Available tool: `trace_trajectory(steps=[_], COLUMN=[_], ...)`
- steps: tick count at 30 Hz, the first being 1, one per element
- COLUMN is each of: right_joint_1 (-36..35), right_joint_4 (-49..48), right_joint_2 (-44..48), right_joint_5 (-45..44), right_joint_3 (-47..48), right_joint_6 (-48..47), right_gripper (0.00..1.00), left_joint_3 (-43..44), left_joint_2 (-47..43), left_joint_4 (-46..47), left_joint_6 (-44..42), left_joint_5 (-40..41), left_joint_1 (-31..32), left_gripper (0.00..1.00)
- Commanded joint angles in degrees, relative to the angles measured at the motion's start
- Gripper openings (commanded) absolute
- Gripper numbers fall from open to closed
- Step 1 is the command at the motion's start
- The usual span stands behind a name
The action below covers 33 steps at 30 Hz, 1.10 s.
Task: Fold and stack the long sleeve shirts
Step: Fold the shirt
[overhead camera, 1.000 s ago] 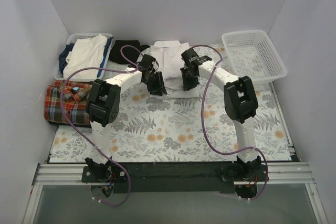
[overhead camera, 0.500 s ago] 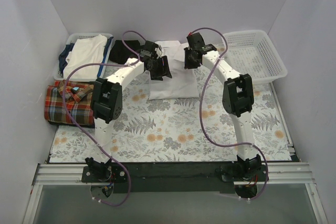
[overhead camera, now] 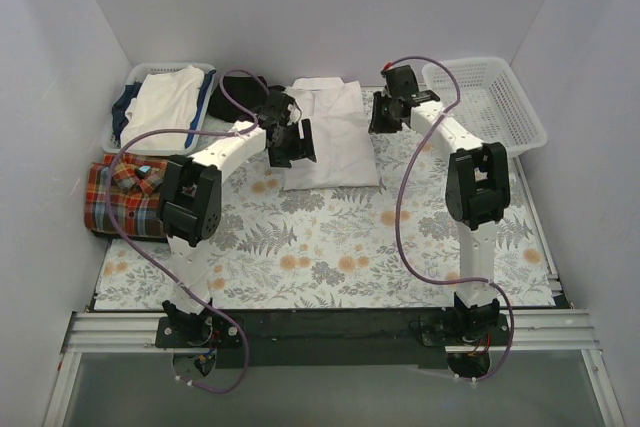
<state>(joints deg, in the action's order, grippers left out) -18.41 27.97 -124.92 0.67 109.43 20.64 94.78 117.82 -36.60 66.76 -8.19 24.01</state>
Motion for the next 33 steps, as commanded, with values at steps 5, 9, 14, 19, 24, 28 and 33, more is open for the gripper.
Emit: trace_trajectory(steps=[5,9,14,19,24,28,33], right_joint_1=[-5.04,-5.49,-6.37,-11.1,-23.49,-30.97,-30.63], right_joint_4=[0.86,0.86,4.29,3.33,3.5,9.09,11.32], right_joint_2=[4.25,2.06,1.61,8.28,10.23,6.54,8.63], right_joint_5=[4.7,4.35,2.15,3.37,9.15,8.14,2.17], right_joint_3=[-13.79,-15.82,-19.94,-33.03,-35.87,-23.07,-11.27], right_joint_6=[-7.2,-5.53,-4.74,-4.91,-4.39,-7.36,-7.2], right_gripper=[0.29,0.29,0.26,0.23,0.23,0.23,0.26], left_joint_3=[-8.11,-13.04,-15.32,-20.77,-27.36,-31.32,-35.54], left_joint_2=[-10.15,-11.82,-14.54,-18.58,-26.65,-32.89,-36.96], left_joint_4=[3.63,6.1,4.87,4.08,3.64,0.58,0.12], left_joint_6=[1.61,2.84,4.34,7.32,9.61,10.93,11.64], left_joint_5=[1.68,1.07,1.68,1.16,3.26,7.21,8.46], left_joint_1=[-1.16,-1.42,-2.47,-4.75,-7.22,-8.89,-9.59], left_gripper=[0.73,0.73,0.74,0.76,0.77,0.8,0.83])
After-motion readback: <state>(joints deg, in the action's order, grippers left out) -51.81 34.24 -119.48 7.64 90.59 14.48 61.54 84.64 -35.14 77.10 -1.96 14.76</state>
